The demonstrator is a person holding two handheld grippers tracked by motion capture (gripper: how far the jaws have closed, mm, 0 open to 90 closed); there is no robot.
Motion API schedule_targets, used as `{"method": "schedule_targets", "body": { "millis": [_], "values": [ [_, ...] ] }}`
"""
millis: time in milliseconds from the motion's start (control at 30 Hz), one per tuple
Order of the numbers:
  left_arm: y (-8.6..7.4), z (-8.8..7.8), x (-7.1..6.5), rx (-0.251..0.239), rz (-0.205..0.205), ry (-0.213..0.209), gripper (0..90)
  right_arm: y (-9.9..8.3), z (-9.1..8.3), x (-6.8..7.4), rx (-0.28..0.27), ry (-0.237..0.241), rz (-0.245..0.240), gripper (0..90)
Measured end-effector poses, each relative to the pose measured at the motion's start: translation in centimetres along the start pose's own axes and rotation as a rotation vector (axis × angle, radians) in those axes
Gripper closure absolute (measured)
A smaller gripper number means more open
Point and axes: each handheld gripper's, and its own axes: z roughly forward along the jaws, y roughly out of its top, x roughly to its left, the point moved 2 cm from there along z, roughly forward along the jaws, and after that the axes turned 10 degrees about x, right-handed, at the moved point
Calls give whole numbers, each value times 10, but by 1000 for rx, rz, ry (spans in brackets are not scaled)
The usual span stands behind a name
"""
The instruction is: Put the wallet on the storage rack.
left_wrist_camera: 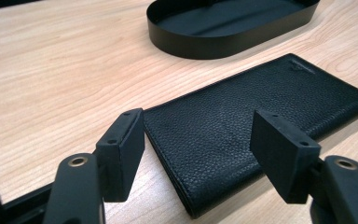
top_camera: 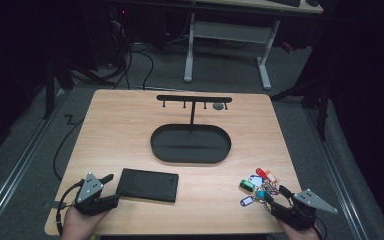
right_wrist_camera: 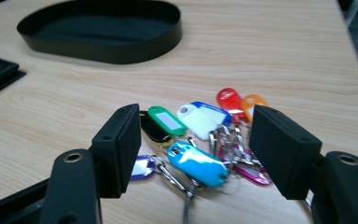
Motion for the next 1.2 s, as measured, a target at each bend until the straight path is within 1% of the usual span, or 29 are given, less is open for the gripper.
{"method": "schedule_targets", "body": {
  "millis": [67, 133, 267, 333, 433, 600, 700, 733, 767, 800, 833, 867, 900, 967, 1033, 1067, 1133, 1200],
  "values": [
    [0, -1, -1, -1, 3, -1, 360, 0, 2, 0, 2, 2, -7, 345],
    [-1, 0, -3, 9, 20, 4, 359, -3, 4, 0, 13, -6, -7, 343],
    [-2, -1, -5, 12, 28, 8, 359, -5, 3, -3, 9, -11, 7, 338],
    [-3, -2, -5, 15, 31, 9, 359, -5, 3, -5, 3, -17, 5, 338],
    [-3, -3, -6, 17, 41, 23, 361, -5, 3, -6, -7, -23, 8, 333],
    [-4, -2, -2, 30, 26, 34, 366, -5, 6, -8, -4, -26, -2, 337],
    [-5, -1, 0, 40, 16, 44, 372, -6, 6, -8, 1, -25, 2, 338],
    [-6, -1, 2, 46, 6, 52, 403, -7, 6, -10, 5, -25, 2, 341],
    [-6, -1, 2, 46, 6, 52, 418, -7, 6, -10, 5, -25, 2, 341],
    [-6, -1, 4, 57, -7, 58, 444, -8, 6, -11, 5, -19, 8, 345],
    [-6, -1, 4, 57, -7, 58, 463, -8, 6, -11, 5, -19, 8, 345],
    [-8, -1, 7, 79, -18, 72, 522, -8, 5, -11, 6, -19, 8, 349],
    [-9, 0, 8, 91, -23, 81, 565, -8, 5, -11, 7, -17, 9, 350],
    [-11, 1, 12, 114, -36, 85, 685, -9, 4, -12, 8, -15, 5, 356],
    [-15, 4, 16, 148, -44, 104, 841, -9, 3, -11, 7, -14, 10, 358],
    [-16, 6, 18, 168, -44, 108, 884, -9, 3, -12, 5, -13, 7, 359],
    [-19, 10, 19, 199, -38, 110, 900, -9, 3, -12, 6, -10, 8, 361],
    [-20, 13, 19, 214, -32, 111, 900, -9, 4, -13, 11, -9, 6, 362]
  ]
}}
